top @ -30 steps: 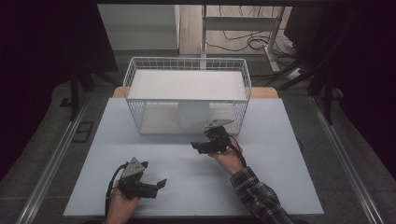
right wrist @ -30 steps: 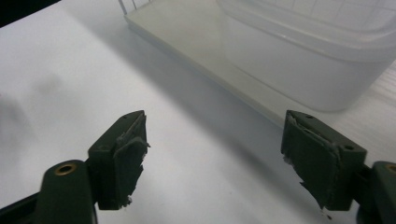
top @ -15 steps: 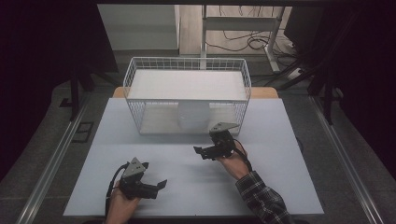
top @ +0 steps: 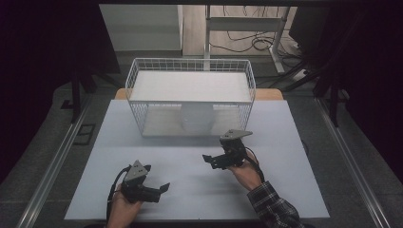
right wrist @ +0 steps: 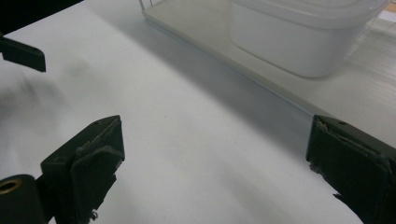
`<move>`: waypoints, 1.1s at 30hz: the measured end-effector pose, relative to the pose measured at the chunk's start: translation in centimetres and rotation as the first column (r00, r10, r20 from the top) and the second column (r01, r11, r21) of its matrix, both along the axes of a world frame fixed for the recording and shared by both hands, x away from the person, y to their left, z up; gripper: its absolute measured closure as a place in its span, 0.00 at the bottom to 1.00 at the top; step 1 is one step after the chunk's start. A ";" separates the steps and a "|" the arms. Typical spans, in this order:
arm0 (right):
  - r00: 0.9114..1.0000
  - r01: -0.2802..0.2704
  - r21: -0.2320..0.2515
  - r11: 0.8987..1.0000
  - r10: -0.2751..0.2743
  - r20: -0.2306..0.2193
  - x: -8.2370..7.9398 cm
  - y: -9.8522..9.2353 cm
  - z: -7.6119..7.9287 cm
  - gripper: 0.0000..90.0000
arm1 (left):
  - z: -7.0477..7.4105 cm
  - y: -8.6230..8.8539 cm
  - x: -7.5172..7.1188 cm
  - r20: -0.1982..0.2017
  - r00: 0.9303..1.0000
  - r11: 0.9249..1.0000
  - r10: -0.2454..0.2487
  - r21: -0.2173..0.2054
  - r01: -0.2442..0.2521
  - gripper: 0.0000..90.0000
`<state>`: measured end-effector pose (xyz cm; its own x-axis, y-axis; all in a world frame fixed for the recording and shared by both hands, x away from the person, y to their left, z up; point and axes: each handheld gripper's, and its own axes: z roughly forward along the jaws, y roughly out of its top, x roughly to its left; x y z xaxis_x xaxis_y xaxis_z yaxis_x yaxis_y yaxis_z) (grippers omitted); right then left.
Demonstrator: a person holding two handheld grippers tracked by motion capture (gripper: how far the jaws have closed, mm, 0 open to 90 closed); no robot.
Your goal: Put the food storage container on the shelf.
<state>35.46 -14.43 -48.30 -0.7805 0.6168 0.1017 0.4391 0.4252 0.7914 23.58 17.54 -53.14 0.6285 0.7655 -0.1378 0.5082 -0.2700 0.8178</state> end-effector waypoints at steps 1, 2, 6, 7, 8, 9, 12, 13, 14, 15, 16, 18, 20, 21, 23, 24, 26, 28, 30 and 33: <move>1.000 -0.001 -0.003 1.000 0.001 0.004 -0.1 -0.1 0.0 0.04 | 0.0 0.0 0.0 0.000 1.000 1.000 0.000 0.000 0.000 0.01; 1.000 -0.001 -0.005 1.000 0.001 0.004 -0.3 -0.3 0.0 0.04 | 0.0 0.0 0.0 -0.001 1.000 1.000 0.000 0.000 0.000 0.01; 1.000 -0.003 -0.005 1.000 0.003 0.003 -0.8 -0.7 -0.1 0.04 | 0.0 0.0 0.0 -0.002 1.000 1.000 0.000 -0.003 0.000 0.01; 1.000 -0.007 -0.007 1.000 0.007 0.003 -1.1 -0.9 -0.2 0.04 | 0.0 0.0 0.0 -0.004 1.000 1.000 0.000 -0.002 0.000 0.01; 1.000 -0.007 -0.007 1.000 0.007 0.002 -1.3 -1.1 -0.2 0.04 | -0.1 0.0 0.1 -0.006 1.000 1.000 -0.002 0.001 0.002 0.01; 1.000 -0.007 -0.007 1.000 0.007 0.002 -1.3 -1.1 -0.2 0.04 | -0.1 0.0 0.1 -0.006 1.000 1.000 -0.002 0.001 0.002 0.01; 1.000 -0.012 -0.018 1.000 0.012 0.000 -2.0 -1.5 -0.3 0.03 | -0.1 0.0 0.1 -0.011 1.000 1.000 -0.006 0.002 0.006 0.01; 1.000 -0.013 -0.020 1.000 0.013 -0.002 -2.2 -1.6 -0.4 0.03 | -0.1 0.0 0.1 -0.012 1.000 1.000 -0.007 0.004 0.007 0.01; 1.000 -0.013 -0.020 1.000 0.013 -0.002 -2.2 -1.6 -0.4 0.03 | -0.1 0.0 0.1 -0.012 1.000 1.000 -0.007 0.004 0.007 0.01; 1.000 -0.016 -0.023 1.000 0.016 -0.002 -2.5 -1.9 -0.5 0.03 | -0.2 -0.1 0.1 -0.010 1.000 1.000 -0.010 0.008 0.011 0.01; 1.000 -0.016 -0.022 1.000 0.015 -0.005 -2.7 -2.0 -0.5 0.03 | -0.2 -0.1 0.1 -0.011 1.000 1.000 -0.009 0.007 0.009 0.01; 1.000 -0.017 -0.025 1.000 0.017 -0.002 -3.0 -2.2 -0.5 0.02 | -0.1 0.0 0.1 -0.008 1.000 1.000 -0.008 0.009 0.008 0.01; 1.000 -0.018 -0.025 1.000 0.018 0.000 -3.3 -2.4 -0.5 0.01 | -0.1 0.0 0.1 -0.008 1.000 1.000 -0.008 0.010 0.008 0.01; 1.000 -0.018 -0.025 1.000 0.018 0.000 -3.3 -2.4 -0.5 0.01 | -0.1 0.0 0.1 -0.008 1.000 1.000 -0.008 0.011 0.008 0.01; 1.000 -0.018 -0.029 0.999 0.018 0.003 -3.8 -2.7 -0.4 0.01 | -0.1 0.1 0.1 -0.007 1.000 1.000 -0.005 0.015 0.005 0.01; 1.000 -0.016 -0.030 0.999 0.016 0.003 -3.9 -2.8 -0.4 0.00 | -0.1 0.2 0.1 -0.010 1.000 1.000 -0.004 0.017 0.004 0.01; 1.000 -0.012 -0.031 0.999 0.013 0.003 -4.3 -3.1 -0.5 0.00 | -0.1 0.3 0.1 -0.011 1.000 1.000 0.000 0.019 0.000 0.02; 1.000 -0.010 -0.033 0.999 0.010 0.006 -4.5 -3.3 -0.5 0.00 | 0.0 0.4 0.1 -0.011 1.000 1.000 0.002 0.021 -0.002 0.02; 1.000 -0.005 -0.033 0.999 0.006 0.005 -4.7 -3.6 -0.5 0.00 | 0.0 0.5 0.1 -0.011 1.000 1.000 0.006 0.023 -0.006 0.02; 1.000 0.000 -0.036 0.999 0.000 0.006 -5.0 -3.9 -0.5 0.00 | 0.0 0.5 0.0 -0.011 1.000 1.000 0.009 0.024 -0.009 0.02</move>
